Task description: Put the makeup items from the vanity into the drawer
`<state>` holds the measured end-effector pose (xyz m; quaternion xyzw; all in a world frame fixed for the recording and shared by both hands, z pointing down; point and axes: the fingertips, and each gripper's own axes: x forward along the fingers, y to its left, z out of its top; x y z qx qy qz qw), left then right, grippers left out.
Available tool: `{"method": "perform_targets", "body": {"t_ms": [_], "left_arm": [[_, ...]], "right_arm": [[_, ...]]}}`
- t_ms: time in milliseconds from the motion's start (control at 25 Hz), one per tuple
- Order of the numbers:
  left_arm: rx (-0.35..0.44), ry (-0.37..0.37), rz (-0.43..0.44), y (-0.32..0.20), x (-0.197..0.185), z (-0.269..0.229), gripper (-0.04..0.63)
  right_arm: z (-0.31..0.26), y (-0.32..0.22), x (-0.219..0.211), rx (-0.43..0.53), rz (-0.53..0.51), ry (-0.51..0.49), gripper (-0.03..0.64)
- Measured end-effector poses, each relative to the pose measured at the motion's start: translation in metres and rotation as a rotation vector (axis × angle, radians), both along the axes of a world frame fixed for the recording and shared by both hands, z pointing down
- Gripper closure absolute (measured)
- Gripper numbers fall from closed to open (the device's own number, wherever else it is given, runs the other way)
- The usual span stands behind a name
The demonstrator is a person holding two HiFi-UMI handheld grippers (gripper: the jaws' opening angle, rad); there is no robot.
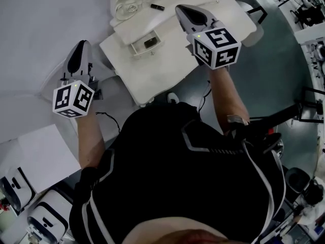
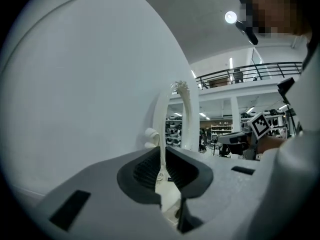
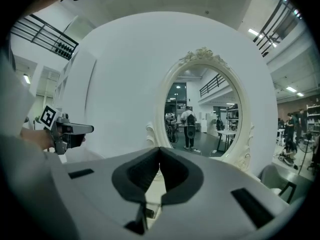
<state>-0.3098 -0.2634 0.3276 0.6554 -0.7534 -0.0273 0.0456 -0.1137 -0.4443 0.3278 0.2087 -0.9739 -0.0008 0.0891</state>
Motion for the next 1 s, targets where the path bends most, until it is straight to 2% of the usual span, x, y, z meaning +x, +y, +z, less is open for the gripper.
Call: {"method": "perform_targets", "body": {"t_ms": [160,400,600,760,1000], "left_arm": [[0.03,0.009,-0.027,0.013,-0.007,-0.007,0.589],[0.054,0.025,-0.016,0.021,-0.007,-0.017,0.591],[0.033,-0.021,-0.016,0.021,-0.005,-0.023,0.591],[0.04,-0.013,-0.013,0.02,-0.005,-0.026,0.592],[0.021,-0.053,-0.038,0.018,-0.001,-0.029,0.592]], "right_arm": [[-0.003,0.009,-0.008,0.011,-0.008,-0.004,0.612],[-0.011,0.017,-0.014,0.025,-0.021,-0.014,0.612],[-0.016,0.02,-0.016,0.037,-0.021,-0.012,0.612],[-0.018,0.019,-0.015,0.041,-0.015,-0.01,0.612],[-0.017,0.018,-0.009,0.049,-0.008,-0.002,0.612]]}}
